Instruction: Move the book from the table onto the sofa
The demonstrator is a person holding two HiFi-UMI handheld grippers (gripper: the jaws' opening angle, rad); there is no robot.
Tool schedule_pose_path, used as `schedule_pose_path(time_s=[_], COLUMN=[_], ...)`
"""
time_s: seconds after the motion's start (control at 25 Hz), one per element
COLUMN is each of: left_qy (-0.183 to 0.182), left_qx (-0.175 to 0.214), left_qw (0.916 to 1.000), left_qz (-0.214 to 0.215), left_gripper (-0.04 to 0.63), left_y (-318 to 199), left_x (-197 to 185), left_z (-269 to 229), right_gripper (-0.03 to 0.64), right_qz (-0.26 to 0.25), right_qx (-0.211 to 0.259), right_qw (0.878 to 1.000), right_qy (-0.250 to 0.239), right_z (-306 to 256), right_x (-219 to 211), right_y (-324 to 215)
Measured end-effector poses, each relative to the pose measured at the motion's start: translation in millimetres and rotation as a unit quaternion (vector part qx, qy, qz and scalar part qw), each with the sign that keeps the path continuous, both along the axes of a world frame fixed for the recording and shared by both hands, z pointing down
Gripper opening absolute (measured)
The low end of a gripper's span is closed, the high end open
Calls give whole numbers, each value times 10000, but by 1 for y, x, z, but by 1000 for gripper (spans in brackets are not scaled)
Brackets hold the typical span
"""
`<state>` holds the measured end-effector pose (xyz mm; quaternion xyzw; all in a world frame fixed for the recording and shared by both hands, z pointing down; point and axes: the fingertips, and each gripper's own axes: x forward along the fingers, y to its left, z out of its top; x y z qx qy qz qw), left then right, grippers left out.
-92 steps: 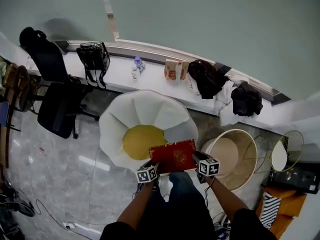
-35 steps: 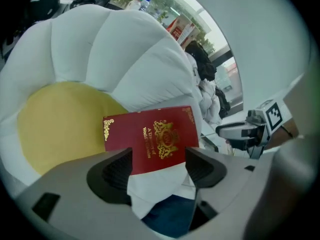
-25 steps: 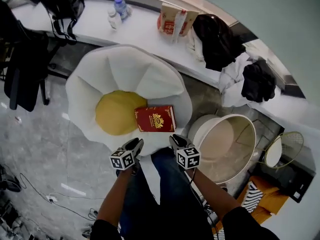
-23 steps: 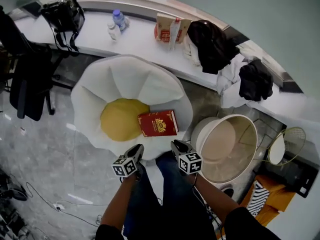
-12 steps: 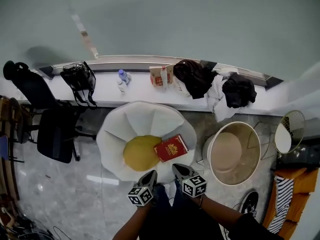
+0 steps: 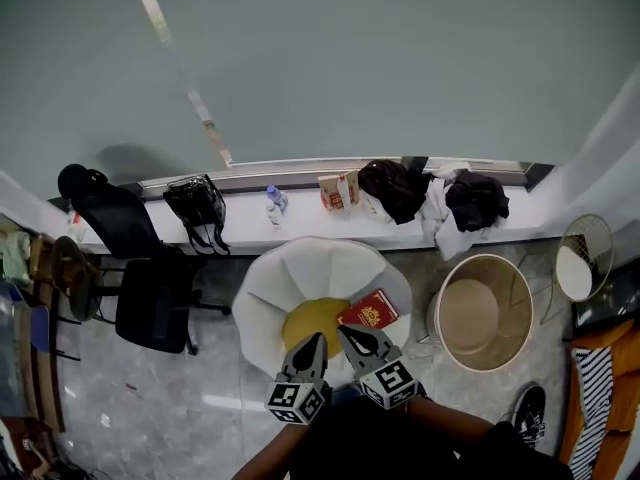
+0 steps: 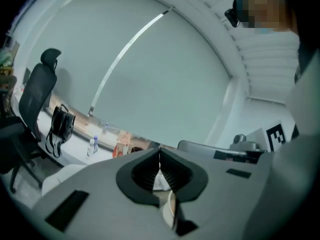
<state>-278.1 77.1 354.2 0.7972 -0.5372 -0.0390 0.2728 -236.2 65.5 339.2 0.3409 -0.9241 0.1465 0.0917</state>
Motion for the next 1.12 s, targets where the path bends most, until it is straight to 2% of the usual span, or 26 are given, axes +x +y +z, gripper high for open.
schedule_pose_path(time_s=[0.2, 0.36, 0.6, 0.8, 1.12], left_qy=[-380, -552, -607, -675, -770], left_qx=[849, 1193, 1339, 1372, 1379], left_qw=[9949, 9900, 9876, 9867, 9870], left_qz=[-383, -502, -552, -556, -306], left_gripper=[16, 17, 16, 16, 16], left_y=[-7, -12, -5, 4, 26], left_x=[-17, -16, -10, 2, 23], left_z=[-61, -86, -92, -93, -75], right_gripper=[15, 15, 15, 15, 15], right_qz=[112, 167, 211, 405, 623], right_qx=[644, 844, 1026, 1062, 948], right_qw=[9978, 9963, 9945, 9934, 9932], right_qy=[-100, -92, -59, 183, 270], right_z=[-49, -64, -73, -74, -56], right_x=[-18, -25, -22, -7, 10], right_y=[-6, -7, 1, 8, 31])
